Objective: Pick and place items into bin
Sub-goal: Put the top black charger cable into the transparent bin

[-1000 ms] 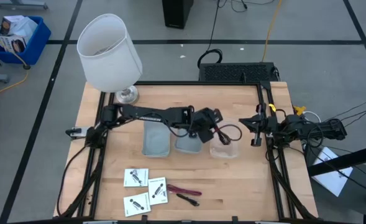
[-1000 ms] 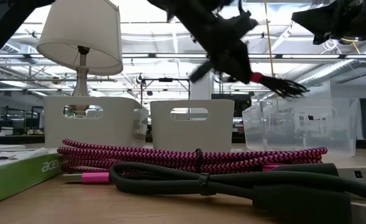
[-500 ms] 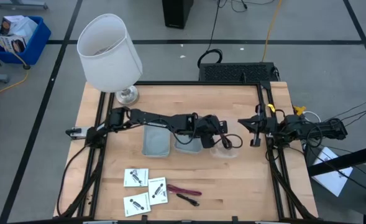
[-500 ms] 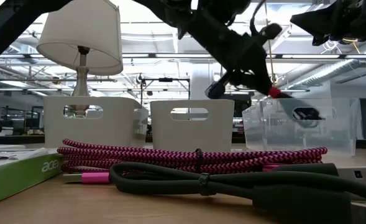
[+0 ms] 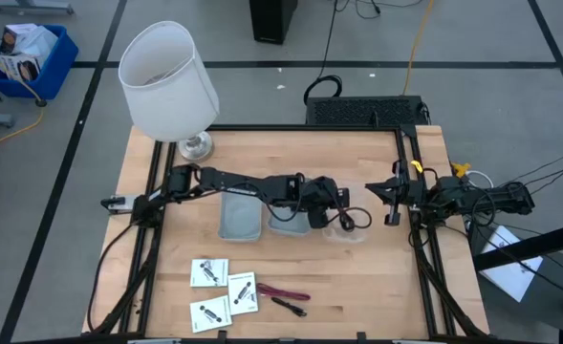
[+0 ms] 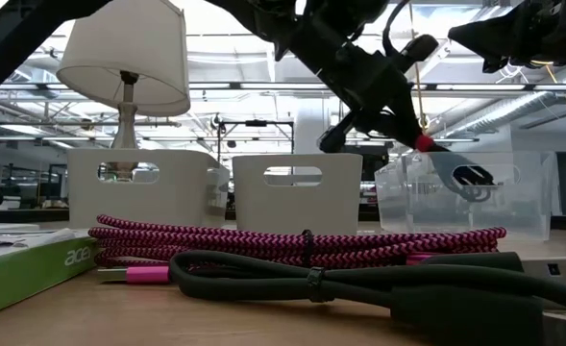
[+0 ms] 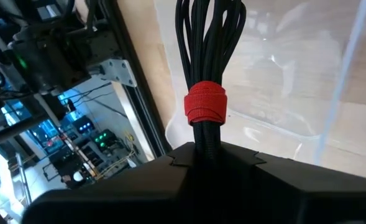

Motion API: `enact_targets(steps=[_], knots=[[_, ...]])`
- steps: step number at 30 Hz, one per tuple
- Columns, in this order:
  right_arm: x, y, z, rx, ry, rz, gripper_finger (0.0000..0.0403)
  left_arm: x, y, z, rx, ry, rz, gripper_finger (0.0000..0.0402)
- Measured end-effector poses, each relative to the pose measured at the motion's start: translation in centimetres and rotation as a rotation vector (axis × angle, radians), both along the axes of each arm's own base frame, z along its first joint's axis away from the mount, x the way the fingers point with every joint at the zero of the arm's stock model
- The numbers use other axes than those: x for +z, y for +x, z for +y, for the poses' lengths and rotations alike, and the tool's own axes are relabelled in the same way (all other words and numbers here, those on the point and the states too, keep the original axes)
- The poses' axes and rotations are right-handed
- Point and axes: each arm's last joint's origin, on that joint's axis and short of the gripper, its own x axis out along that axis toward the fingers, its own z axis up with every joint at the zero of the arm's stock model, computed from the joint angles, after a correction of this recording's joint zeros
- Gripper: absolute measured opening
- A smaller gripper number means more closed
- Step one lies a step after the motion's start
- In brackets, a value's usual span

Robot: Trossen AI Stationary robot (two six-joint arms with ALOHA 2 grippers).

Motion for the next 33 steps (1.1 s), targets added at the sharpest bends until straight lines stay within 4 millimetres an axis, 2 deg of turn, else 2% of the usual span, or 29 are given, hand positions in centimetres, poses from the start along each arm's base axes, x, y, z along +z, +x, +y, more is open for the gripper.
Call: enact_targets(steps=[9,23,26,33], knots=[[0.01,0.00,0.00,0.000,0.000,0.000,0.0000,0.13,0.08,-0.21,0.016,-0.012,-0.019,0.0063],[-0.05,0.00,0.00,0.002,0.007,0.006,0.0000,0.73,0.51,-0.49,0.083,-0.125,-0.121,0.0073],[-0.04,0.00,0.00,0.002,0.007,0.005,0.0000,0.75,0.51,-0.57,0.077,-0.129,-0.121,0.0101],[-0.04,0.00,0.00,0.006,0.025,0.002,0.0000,0.77,0.49,-0.51,0.128,-0.133,-0.132,0.0212]])
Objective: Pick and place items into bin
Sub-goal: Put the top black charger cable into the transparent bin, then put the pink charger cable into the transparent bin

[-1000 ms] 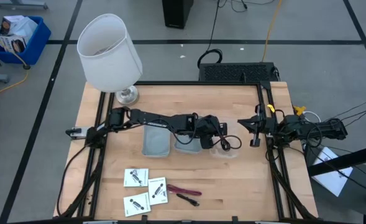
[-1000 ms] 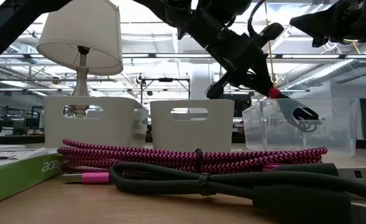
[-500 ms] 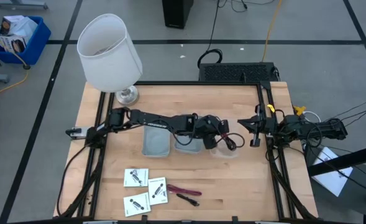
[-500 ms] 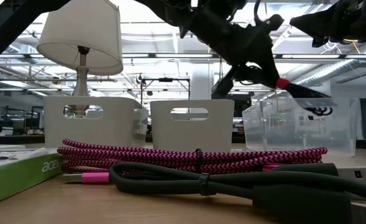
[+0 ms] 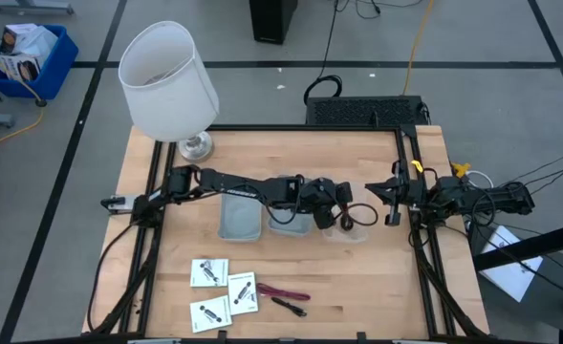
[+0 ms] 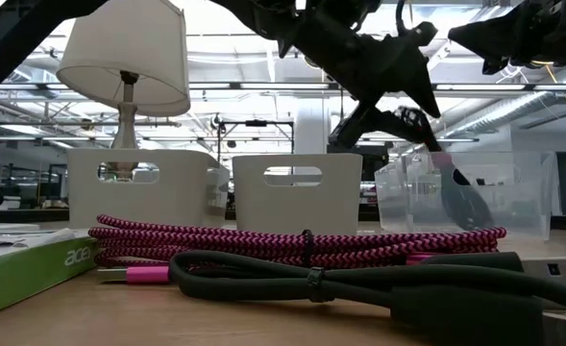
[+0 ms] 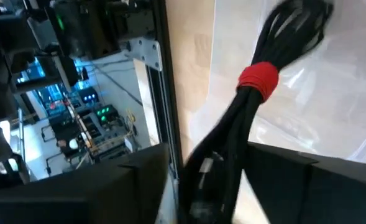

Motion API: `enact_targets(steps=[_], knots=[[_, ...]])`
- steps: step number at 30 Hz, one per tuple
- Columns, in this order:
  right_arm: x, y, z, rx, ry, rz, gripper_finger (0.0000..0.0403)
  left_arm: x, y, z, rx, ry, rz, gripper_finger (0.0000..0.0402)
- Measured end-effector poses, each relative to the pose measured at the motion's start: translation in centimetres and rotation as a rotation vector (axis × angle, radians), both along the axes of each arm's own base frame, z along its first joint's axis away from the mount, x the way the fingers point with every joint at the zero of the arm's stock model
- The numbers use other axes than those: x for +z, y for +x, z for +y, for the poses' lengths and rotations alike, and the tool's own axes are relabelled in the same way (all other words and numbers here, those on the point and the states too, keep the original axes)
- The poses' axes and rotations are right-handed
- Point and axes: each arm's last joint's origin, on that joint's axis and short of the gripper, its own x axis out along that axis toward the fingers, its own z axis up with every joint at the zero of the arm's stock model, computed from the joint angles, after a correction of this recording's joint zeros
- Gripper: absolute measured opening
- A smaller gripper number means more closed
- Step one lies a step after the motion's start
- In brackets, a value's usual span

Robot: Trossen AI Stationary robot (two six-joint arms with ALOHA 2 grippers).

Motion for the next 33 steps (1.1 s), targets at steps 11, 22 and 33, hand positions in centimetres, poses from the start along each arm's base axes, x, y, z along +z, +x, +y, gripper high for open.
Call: enact_targets(steps=[11,22,33], knots=[[0.1,0.0,0.0,-0.001,-0.006,-0.009,0.0000,3.2,0.1,-1.5,0.180,0.036,-0.219,0.0285],[0.6,-0.1,0.0,0.002,-0.001,-0.058,0.0000,11.1,-9.6,-9.8,0.542,-0.285,-0.152,0.0266],[0.2,0.0,0.0,0.010,0.032,-0.023,0.0000,12.8,-16.7,-18.2,0.725,-1.146,0.130,0.0214]])
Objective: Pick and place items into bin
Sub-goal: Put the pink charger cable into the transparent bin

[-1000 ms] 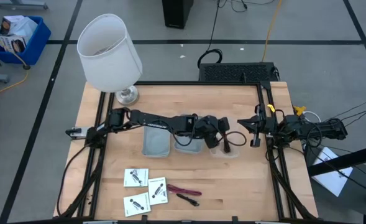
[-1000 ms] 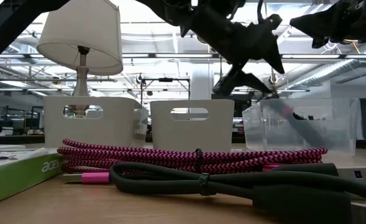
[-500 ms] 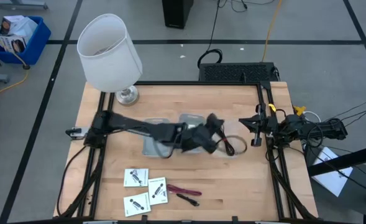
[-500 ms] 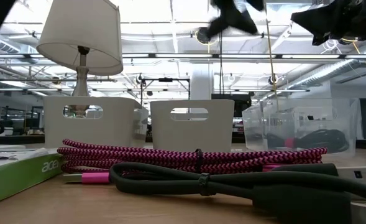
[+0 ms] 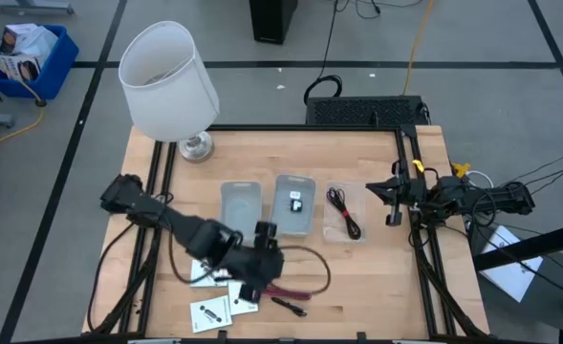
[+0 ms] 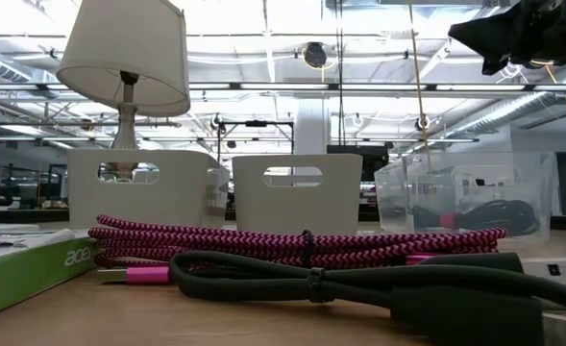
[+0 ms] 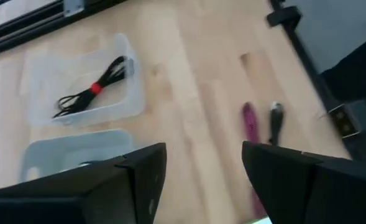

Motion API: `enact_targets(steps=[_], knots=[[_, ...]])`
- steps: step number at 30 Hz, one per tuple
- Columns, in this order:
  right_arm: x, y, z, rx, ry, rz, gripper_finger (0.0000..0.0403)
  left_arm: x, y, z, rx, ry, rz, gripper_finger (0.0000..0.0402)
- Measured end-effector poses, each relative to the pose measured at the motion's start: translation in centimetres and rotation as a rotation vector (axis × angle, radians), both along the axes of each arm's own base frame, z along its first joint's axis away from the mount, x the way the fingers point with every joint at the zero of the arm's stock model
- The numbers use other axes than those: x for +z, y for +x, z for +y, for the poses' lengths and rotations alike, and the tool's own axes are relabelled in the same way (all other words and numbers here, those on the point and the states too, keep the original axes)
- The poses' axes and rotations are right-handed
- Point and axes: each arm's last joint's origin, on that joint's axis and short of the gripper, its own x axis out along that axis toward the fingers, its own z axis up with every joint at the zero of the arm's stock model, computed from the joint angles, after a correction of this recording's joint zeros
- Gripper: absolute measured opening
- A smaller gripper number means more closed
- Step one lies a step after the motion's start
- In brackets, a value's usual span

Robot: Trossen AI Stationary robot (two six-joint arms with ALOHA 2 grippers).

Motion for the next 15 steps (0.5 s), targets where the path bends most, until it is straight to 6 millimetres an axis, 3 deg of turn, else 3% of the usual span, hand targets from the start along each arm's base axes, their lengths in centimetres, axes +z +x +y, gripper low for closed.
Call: enact_targets(steps=[4,11,15], knots=[[0.0,0.0,0.0,0.000,0.002,0.002,0.0000,-3.0,1.5,-1.9,0.041,-0.044,0.042,0.0213],[-0.2,0.0,0.0,0.000,0.004,0.019,0.0000,-12.3,4.4,-4.2,-0.038,0.012,0.283,0.0213],[-0.2,0.0,0.0,0.000,0.003,0.020,0.0000,-14.7,5.6,-4.1,-0.044,-0.027,0.324,0.0214]])
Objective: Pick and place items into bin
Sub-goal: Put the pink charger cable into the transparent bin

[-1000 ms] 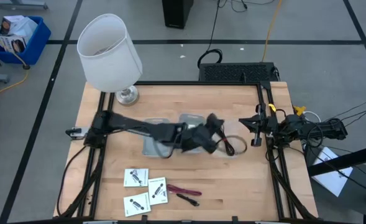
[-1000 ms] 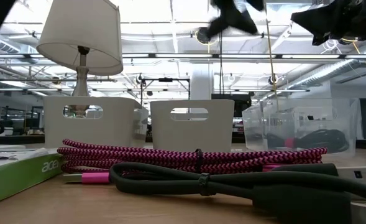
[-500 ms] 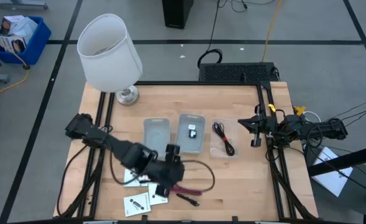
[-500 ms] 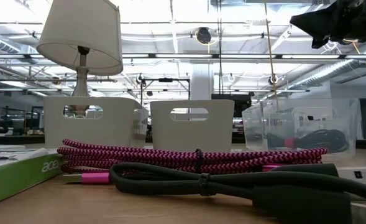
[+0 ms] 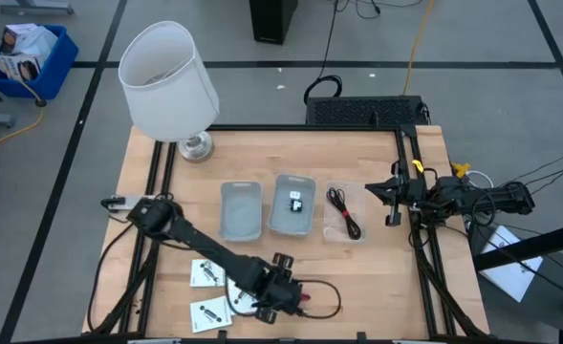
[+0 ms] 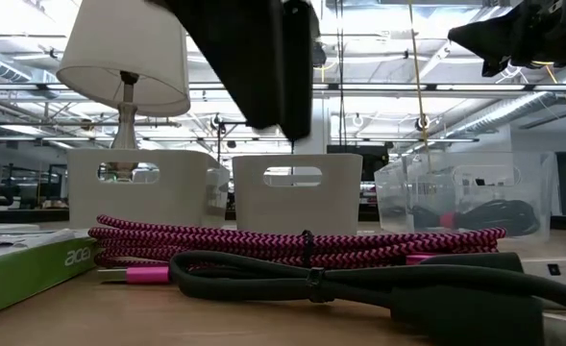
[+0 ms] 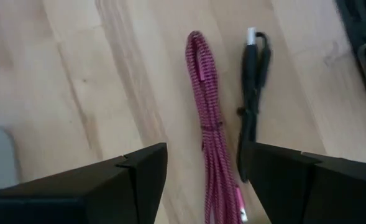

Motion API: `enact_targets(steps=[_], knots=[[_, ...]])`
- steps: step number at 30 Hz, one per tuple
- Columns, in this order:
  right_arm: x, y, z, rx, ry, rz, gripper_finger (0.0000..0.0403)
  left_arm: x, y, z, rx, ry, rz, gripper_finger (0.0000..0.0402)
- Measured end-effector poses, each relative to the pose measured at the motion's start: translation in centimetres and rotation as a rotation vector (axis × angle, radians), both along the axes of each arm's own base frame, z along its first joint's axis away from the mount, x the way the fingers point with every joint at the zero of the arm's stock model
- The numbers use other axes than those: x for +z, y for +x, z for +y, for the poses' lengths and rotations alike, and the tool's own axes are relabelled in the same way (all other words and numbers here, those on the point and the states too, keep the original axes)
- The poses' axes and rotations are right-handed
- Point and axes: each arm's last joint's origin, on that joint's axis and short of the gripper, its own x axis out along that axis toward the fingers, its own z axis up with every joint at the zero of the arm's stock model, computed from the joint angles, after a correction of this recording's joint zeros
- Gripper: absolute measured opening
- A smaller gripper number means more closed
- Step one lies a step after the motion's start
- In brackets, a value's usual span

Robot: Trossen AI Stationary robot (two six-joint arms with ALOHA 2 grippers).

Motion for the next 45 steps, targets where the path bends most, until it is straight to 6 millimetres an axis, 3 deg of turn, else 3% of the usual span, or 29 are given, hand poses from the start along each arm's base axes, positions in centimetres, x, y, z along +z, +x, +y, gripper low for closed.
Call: enact_targets(steps=[4,15,31,39,42,45], knots=[[0.0,0.0,0.0,-0.001,-0.001,0.000,0.0000,-1.0,1.1,0.2,0.012,-0.072,-0.007,0.0214],[0.0,0.0,0.0,-0.001,-0.003,0.002,0.0000,-0.6,1.9,0.0,0.065,-0.152,-0.075,0.0214],[0.0,0.1,0.0,-0.001,0.000,0.002,0.0000,-4.3,2.1,0.2,0.095,-0.079,0.007,0.0214],[-0.1,0.2,0.0,-0.002,-0.002,0.006,0.0000,-6.0,2.2,0.9,0.094,-0.123,0.017,0.0213],[0.0,0.2,0.0,-0.001,-0.002,0.000,0.0000,-6.0,2.2,0.9,0.073,-0.132,0.025,0.0190],[0.0,0.2,0.0,-0.001,-0.002,0.000,0.0000,-5.9,2.2,1.1,0.054,-0.125,0.028,0.0136]])
